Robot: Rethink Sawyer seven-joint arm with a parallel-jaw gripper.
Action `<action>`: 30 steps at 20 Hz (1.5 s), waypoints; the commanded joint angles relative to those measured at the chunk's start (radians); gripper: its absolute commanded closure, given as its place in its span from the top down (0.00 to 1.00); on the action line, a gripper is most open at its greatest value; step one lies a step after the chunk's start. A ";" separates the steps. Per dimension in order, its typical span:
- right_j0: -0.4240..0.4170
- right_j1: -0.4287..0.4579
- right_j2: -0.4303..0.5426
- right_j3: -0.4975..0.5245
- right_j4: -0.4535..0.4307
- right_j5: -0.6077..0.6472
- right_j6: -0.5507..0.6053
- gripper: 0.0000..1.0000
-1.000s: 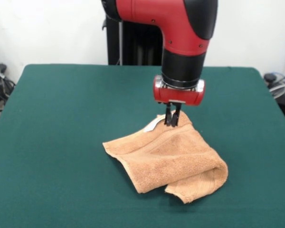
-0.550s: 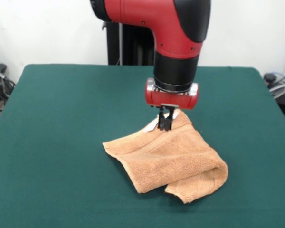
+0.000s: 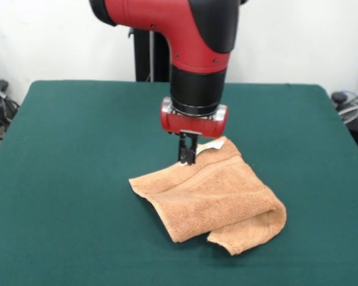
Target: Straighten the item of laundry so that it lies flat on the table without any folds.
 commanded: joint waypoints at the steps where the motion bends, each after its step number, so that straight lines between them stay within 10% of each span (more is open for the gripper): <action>1: -0.002 -0.003 0.041 0.092 -0.086 -0.052 0.066 0.00; 30: 0.005 0.013 0.048 -0.051 -0.030 0.099 0.080 0.00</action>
